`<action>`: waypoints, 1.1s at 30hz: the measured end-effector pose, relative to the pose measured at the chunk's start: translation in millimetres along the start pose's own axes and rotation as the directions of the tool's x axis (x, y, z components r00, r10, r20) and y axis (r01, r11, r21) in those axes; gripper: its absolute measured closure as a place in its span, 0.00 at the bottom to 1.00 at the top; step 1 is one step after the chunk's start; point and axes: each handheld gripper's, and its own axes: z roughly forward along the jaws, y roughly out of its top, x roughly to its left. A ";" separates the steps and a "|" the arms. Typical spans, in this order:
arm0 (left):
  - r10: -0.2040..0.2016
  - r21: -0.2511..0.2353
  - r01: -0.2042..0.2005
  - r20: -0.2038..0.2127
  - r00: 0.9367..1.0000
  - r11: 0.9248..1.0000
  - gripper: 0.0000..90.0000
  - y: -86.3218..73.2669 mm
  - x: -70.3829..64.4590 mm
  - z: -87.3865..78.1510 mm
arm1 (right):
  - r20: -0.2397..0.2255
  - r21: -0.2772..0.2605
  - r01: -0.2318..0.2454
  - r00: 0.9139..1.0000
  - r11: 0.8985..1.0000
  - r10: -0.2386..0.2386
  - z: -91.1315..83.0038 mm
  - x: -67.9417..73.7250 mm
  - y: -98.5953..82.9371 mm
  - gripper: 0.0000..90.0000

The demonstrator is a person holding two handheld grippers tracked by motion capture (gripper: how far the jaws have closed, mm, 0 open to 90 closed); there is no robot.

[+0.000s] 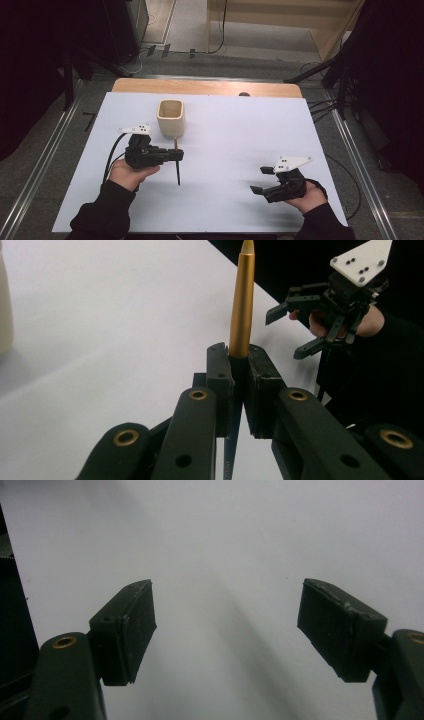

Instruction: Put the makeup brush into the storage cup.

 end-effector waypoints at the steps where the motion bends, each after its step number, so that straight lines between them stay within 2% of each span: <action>1: -0.002 0.000 0.002 -0.001 1.000 1.000 0.93 0.0 1.1 -0.5 | 0.001 0.000 0.002 1.000 1.000 -0.002 0.3 -0.1 0.2 0.27; 8: -0.007 -0.009 0.006 -0.028 1.000 1.000 0.93 2.7 4.5 -8.3 | 0.004 0.021 0.007 1.000 1.000 -0.007 4.0 0.6 0.7 0.27; 12: 0.004 -0.009 -0.005 -0.051 0.999 1.000 0.93 9.4 4.9 -13.1 | 0.007 0.013 0.006 1.000 1.000 -0.006 3.3 1.0 0.8 0.27; 15: 0.005 -0.012 -0.006 -0.056 0.998 1.000 0.93 14.5 5.0 -14.3 | 0.006 0.010 0.005 1.000 1.000 -0.005 3.1 0.7 0.8 0.27; 24: 0.011 0.031 -0.009 -0.072 0.997 0.999 0.93 26.1 8.6 -10.2 | 0.003 0.009 -0.002 1.000 1.000 0.002 3.7 1.4 0.1 0.27; 33: -0.001 0.032 0.003 -0.071 0.997 0.999 0.93 41.1 13.5 -14.4 | 0.002 0.007 0.001 1.000 1.000 -0.001 3.7 2.0 -0.2 0.27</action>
